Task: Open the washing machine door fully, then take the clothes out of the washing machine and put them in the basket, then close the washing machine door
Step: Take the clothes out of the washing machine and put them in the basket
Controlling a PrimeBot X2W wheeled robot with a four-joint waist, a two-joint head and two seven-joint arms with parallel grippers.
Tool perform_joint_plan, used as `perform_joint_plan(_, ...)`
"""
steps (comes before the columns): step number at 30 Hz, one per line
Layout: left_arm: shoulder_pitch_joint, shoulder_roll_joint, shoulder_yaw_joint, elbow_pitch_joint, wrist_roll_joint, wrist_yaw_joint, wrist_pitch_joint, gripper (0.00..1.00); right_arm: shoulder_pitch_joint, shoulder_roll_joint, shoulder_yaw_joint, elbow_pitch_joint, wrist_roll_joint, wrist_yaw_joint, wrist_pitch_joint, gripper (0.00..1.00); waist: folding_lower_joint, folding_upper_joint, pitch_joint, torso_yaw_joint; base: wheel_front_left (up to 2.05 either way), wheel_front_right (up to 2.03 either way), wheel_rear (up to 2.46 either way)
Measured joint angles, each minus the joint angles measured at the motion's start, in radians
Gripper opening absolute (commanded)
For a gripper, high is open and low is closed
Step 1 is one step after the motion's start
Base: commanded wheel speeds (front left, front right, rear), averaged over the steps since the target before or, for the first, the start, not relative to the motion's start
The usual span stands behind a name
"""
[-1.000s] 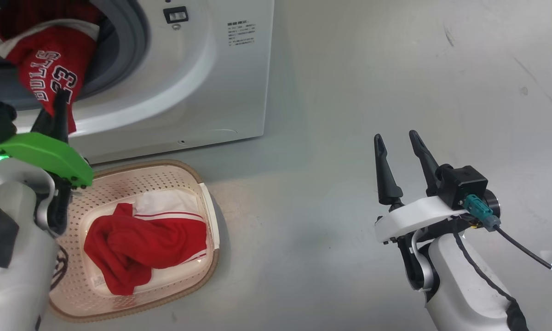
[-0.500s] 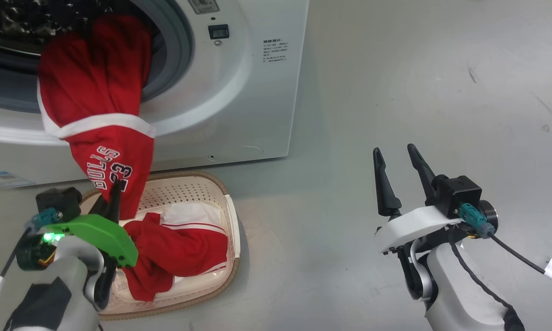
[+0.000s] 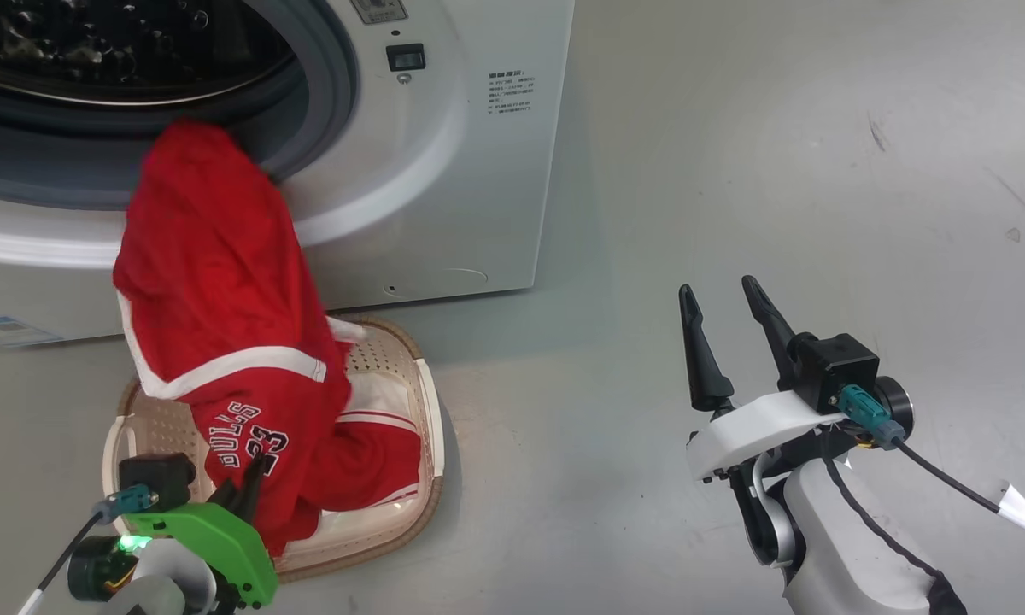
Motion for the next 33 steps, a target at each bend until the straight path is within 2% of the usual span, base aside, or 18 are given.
perform_joint_plan(16,-0.001,0.024,-0.008,0.054,-0.031,0.0,0.041,0.0,-0.017,0.0,-0.016,-0.038,-0.015,0.0,0.0,1.0,0.0,0.0,0.1,-0.032,0.0,0.0,0.0)
perform_joint_plan(25,-0.1,0.067,-0.016,0.061,-0.028,0.0,0.039,0.0,-0.046,-0.001,-0.02,-0.072,-0.029,0.0,0.0,1.0,0.0,0.0,0.193,-0.05,0.0,0.0,0.0)
perform_joint_plan(27,-0.116,0.077,-0.016,0.074,-0.027,0.0,0.04,0.03,-0.053,-0.001,-0.02,-0.078,-0.029,0.0,0.0,1.0,0.0,0.0,0.215,-0.054,0.0,0.0,0.0)
perform_joint_plan(28,-0.123,0.081,-0.017,0.082,-0.024,0.0,0.04,0.35,-0.057,-0.001,-0.02,-0.082,-0.031,0.0,0.0,1.0,0.0,0.0,0.225,-0.055,0.0,0.0,0.0)
perform_joint_plan(29,-0.13,0.084,-0.016,0.088,-0.017,0.0,0.04,0.95,-0.06,-0.001,-0.02,-0.086,-0.033,0.0,0.0,1.0,0.0,0.0,0.236,-0.057,0.0,0.0,0.0)
perform_joint_plan(30,-0.137,0.086,-0.015,0.093,-0.017,0.0,0.041,1.0,-0.063,-0.001,-0.02,-0.089,-0.033,0.0,0.0,1.0,0.0,0.0,0.246,-0.058,0.0,0.0,0.0)
perform_joint_plan(33,-0.159,0.089,-0.014,0.104,-0.016,0.0,0.038,1.0,-0.073,-0.001,-0.022,-0.096,-0.035,0.0,0.0,1.0,0.0,0.0,0.275,-0.063,0.0,0.0,0.0)
